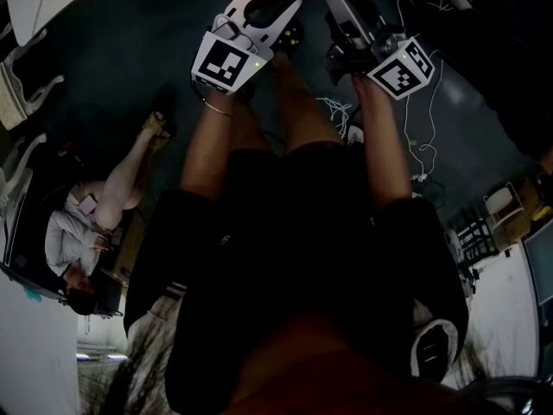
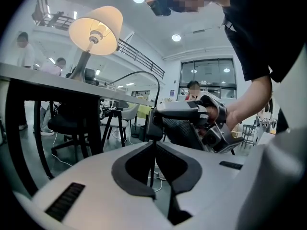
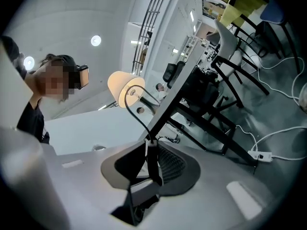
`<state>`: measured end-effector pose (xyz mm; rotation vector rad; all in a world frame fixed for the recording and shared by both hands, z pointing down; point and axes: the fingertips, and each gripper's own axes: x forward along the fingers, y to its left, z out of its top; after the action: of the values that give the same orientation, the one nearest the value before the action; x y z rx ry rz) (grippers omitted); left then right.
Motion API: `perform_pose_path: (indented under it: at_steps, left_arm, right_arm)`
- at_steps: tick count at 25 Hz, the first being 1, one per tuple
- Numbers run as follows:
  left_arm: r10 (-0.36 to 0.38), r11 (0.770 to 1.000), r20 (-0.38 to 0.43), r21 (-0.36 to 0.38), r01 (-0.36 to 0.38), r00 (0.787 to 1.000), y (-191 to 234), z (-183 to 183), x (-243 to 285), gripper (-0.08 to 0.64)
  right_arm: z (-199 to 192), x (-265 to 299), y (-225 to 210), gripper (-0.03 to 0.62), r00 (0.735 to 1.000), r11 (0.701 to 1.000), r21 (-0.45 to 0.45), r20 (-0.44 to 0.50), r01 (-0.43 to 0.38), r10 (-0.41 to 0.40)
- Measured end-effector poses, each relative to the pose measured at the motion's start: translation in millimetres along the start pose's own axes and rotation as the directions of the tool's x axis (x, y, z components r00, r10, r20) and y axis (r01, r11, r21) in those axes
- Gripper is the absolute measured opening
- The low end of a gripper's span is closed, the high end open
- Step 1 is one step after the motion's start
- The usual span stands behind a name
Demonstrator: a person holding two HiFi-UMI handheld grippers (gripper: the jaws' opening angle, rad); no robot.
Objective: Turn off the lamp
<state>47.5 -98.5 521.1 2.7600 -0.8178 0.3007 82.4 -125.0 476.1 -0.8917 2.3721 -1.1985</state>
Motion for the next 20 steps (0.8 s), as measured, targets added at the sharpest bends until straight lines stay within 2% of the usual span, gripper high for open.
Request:
perform_pose_path:
  at_steps: [12,20]
  left_arm:
    - [-0.042,0.998,-0.001,-0.037,0.041,0.999,-4.0,2.0,-0.7,0.021]
    - [-0.051,0.998,0.0,-0.035,0.051,0.999,-6.1,7.2,1.6,0.021]
  right_arm:
    - [-1.9,1.6,0.8,0.064,0.999,0.999,0.001,-0.013,-0.037,0.037]
    - [-8.0,2.3,1.8,0.075,0.997,0.999,-0.014,-0.061,-0.037,0.036]
